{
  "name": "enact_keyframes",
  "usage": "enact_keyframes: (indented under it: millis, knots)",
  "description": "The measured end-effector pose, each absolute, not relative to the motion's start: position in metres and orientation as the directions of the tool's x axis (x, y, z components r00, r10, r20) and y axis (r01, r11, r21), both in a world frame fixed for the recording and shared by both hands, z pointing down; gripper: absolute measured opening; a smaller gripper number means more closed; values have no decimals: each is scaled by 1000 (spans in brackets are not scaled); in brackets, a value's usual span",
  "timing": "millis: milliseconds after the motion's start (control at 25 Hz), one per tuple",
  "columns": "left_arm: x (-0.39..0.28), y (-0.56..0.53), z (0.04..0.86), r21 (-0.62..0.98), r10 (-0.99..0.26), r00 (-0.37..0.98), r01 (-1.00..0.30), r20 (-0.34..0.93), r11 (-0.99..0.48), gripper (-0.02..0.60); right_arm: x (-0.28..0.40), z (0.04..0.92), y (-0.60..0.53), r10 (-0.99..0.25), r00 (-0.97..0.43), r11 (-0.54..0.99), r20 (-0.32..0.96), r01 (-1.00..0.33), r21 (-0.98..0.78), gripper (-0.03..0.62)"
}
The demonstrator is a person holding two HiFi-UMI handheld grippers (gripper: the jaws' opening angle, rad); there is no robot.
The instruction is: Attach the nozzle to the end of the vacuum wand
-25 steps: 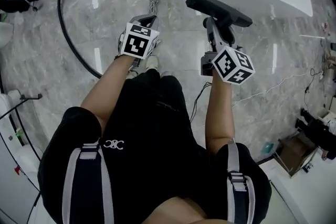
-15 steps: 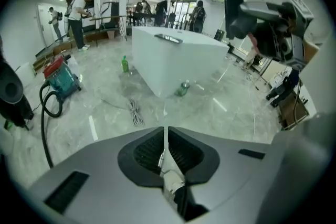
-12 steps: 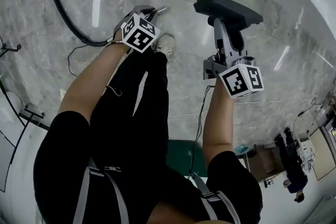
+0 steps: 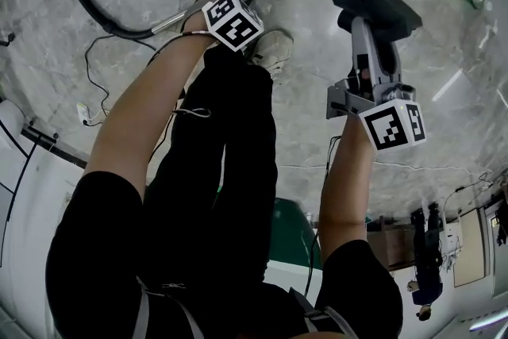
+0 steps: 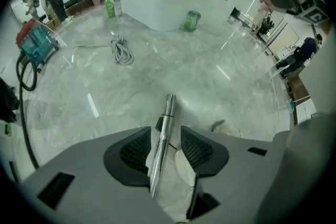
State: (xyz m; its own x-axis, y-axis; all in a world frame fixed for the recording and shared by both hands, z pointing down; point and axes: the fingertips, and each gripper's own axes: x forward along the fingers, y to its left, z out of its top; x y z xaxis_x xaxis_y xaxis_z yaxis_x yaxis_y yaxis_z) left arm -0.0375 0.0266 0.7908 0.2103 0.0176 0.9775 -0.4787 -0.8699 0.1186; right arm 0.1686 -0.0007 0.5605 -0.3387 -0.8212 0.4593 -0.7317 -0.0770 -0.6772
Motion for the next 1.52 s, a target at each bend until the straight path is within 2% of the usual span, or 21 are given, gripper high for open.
enact_keyframes:
  millis: [120,400,520,720,840,1000,1280,1520]
  knots:
    - [-43,38,837,122,48,162,-486,986,-865,167,169,581,-5,-816,-354,-55,458,-740,-670,193]
    - [-78,52,945,129,123,41,-410,992,-903,167,144,648,-31,-803,-392,-32,450,-724,-689,193]
    - [-84,59,955,111,116,10,-387,993,-915,167,143,643,-36,-804,-406,-11,435,-721,-693,193]
    - [-84,56,951,99,78,70,-360,994,-928,172,145,647,-44,-789,-423,-14,447,-713,-701,193]
    - [-87,58,950,118,100,68,-349,993,-930,172,144,649,-45,-780,-428,-28,456,-704,-709,193]
    - [-72,28,910,123,58,184,-360,981,-925,172,145,642,-51,-779,-426,-45,460,-694,-718,193]
    - [-38,-13,769,148,-43,475,-358,879,-922,172,141,585,-65,-777,-470,17,418,-681,-732,193]
    - [-21,-15,696,129,-89,551,-346,830,-929,172,141,552,-87,-751,-520,55,408,-665,-745,193]
